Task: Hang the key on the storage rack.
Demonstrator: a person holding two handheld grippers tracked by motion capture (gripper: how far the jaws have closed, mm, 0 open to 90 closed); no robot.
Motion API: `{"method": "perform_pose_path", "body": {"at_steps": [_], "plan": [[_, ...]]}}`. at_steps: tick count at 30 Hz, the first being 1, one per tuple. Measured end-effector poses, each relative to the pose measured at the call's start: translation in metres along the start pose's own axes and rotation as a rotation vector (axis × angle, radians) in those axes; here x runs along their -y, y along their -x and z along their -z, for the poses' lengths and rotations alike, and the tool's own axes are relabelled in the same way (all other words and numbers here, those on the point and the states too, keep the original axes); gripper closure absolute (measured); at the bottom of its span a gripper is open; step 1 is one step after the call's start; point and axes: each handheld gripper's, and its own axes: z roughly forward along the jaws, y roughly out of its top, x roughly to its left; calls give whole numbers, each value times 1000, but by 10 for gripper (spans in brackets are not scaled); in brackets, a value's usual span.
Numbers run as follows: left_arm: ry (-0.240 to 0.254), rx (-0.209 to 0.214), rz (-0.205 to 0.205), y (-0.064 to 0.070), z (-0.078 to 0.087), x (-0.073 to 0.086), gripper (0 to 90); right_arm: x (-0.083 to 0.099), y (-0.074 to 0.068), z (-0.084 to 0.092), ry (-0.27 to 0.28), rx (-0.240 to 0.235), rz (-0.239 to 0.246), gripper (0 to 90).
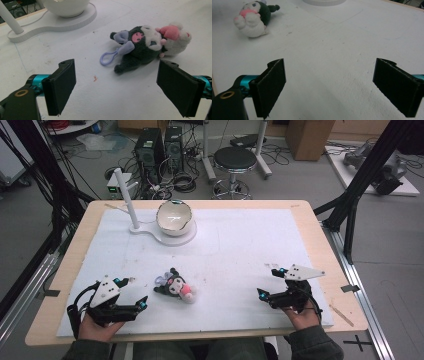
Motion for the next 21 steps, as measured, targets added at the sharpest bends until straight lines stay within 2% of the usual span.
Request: {"method": "perform_pose_path", "body": {"at_steps": [10,21], "plan": [[3,1,-1,3,1,0,163,-7,-4,-2,0,-21,13,103],[8,-4,-1,3,2,0,163,-30,-6,-9,-1,-58,34,103]]}}
